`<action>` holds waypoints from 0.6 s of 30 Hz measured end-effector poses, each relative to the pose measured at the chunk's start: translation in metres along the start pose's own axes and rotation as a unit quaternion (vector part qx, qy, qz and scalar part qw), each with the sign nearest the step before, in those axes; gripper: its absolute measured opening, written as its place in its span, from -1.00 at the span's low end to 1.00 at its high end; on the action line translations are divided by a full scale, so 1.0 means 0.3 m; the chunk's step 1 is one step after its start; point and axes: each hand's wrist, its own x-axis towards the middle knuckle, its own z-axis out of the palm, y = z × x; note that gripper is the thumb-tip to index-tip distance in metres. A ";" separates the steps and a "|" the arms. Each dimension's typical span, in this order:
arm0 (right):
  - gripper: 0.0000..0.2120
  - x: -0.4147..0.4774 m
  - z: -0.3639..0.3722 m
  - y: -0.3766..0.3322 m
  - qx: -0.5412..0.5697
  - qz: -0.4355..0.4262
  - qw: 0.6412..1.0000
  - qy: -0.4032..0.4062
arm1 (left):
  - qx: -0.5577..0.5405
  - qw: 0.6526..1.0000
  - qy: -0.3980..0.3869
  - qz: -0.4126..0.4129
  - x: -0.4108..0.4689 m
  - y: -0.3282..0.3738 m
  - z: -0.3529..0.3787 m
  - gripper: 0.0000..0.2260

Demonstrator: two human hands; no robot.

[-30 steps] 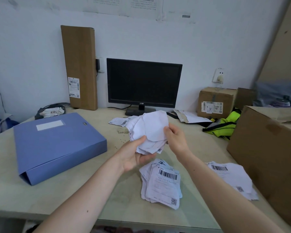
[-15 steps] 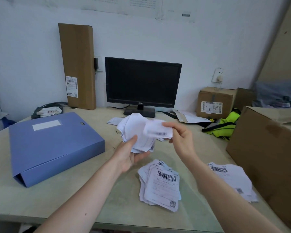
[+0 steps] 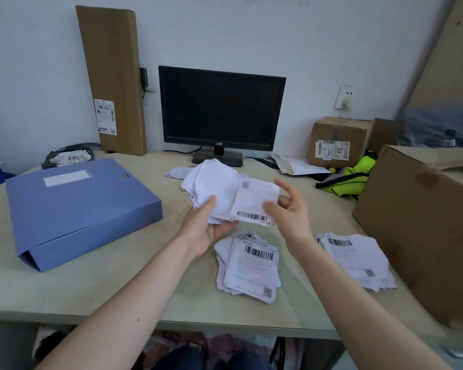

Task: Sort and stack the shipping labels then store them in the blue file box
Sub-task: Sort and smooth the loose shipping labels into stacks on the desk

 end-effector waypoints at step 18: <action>-0.67 -0.092 -0.009 0.091 -0.577 -0.353 0.679 -0.286 | 0.043 0.993 0.093 0.051 -0.003 -0.041 -0.029 -0.71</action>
